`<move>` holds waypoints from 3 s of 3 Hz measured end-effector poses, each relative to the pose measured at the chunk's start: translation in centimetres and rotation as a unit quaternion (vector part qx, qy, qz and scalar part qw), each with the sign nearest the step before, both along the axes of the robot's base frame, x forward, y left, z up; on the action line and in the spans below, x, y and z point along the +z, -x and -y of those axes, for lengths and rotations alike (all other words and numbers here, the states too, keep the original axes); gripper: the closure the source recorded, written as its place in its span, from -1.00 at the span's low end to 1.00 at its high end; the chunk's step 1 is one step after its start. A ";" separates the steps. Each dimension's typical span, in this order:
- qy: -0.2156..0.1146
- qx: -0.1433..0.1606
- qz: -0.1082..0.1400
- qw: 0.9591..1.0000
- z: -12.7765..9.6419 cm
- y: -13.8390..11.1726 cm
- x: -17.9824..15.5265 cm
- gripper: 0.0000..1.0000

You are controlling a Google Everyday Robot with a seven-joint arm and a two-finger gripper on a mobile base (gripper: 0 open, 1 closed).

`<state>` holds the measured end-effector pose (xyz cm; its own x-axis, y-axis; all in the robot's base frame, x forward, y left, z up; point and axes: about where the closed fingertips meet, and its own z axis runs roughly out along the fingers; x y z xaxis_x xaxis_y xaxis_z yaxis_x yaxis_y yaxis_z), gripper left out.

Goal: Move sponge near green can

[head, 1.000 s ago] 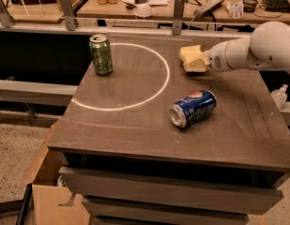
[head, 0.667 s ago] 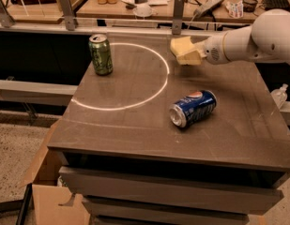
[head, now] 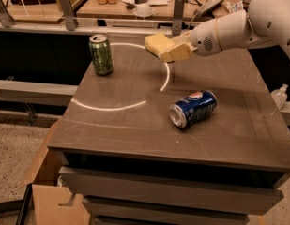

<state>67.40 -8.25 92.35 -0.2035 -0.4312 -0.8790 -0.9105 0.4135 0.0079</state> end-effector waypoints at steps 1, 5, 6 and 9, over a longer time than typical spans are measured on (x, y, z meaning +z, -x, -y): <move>0.011 0.038 -0.025 0.999 -0.6 2.1 -0.8 1.00; -0.013 0.067 -0.076 0.995 -6.8 3.8 -4.5 1.00; -0.021 0.064 -0.073 0.995 -9.0 2.8 -5.4 1.00; -0.005 0.048 -0.057 0.997 -11.5 1.2 -6.9 -0.26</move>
Offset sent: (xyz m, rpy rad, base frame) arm -0.0200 0.0054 -0.0070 -0.0197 0.0471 0.0735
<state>66.19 3.25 85.48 -0.2599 -0.4448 -0.8571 -0.9390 0.3235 0.1169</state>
